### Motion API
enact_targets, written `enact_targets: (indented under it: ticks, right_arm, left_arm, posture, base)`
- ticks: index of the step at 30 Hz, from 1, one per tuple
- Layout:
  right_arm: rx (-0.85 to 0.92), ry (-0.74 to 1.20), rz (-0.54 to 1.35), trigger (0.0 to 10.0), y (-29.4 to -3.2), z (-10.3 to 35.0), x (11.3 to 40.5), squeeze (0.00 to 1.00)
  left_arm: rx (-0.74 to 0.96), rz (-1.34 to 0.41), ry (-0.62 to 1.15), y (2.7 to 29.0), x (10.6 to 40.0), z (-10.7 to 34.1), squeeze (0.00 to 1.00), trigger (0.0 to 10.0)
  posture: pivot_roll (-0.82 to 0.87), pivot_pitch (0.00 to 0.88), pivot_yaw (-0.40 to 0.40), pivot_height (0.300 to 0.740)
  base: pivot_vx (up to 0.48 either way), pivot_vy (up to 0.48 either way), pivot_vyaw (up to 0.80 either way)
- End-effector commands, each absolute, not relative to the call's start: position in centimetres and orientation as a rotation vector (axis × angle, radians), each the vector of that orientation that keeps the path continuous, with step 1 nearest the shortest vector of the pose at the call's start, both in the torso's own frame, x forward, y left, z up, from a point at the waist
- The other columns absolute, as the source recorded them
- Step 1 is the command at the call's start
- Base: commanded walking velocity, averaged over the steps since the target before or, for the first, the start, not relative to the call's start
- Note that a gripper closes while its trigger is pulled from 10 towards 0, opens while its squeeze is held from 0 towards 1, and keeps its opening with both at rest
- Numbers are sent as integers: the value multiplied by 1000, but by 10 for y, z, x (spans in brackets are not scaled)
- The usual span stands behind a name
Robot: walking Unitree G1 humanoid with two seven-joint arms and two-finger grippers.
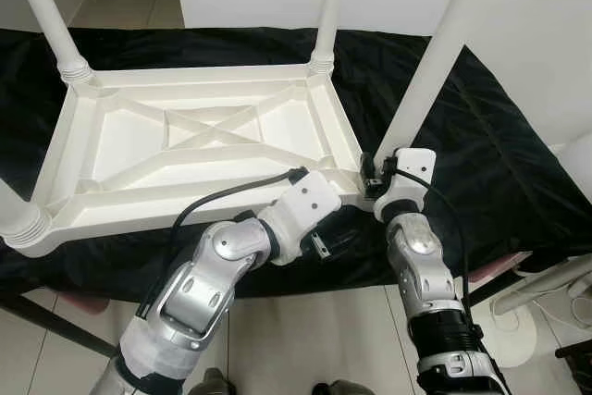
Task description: Building children table
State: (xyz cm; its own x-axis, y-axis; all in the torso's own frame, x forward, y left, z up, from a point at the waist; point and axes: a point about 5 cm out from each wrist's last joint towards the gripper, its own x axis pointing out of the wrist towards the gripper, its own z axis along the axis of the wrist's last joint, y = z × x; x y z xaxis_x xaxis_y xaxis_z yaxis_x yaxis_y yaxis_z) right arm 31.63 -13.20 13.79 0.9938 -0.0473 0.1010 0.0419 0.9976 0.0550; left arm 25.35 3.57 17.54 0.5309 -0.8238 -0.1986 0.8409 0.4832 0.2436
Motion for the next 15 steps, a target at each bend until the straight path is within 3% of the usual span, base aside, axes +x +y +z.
enact_targets:
  ticks: [1,9,10,15]
  right_arm:
    - [74,-20,-121,10000,-129,122,308,0]
    - [103,-57,-81,10000,-125,133,304,0]
    - [116,-75,-71,10000,-126,135,303,1000]
    - [133,-116,-36,10000,-132,142,302,1000]
  left_arm:
    - [301,-1024,52,33,253,179,0,10000]
    - [301,-1030,51,31,253,178,0,10000]
    - [300,-1029,47,30,253,179,0,10000]
    - [292,-1021,41,30,255,180,0,10000]
  posture:
    - [-53,58,-12,740]
    - [-66,56,-11,740]
    - [-70,56,-13,740]
    - [-73,59,-17,740]
  base:
    - [0,0,0]
    - [0,0,0]
    - [0,0,0]
    - [0,0,0]
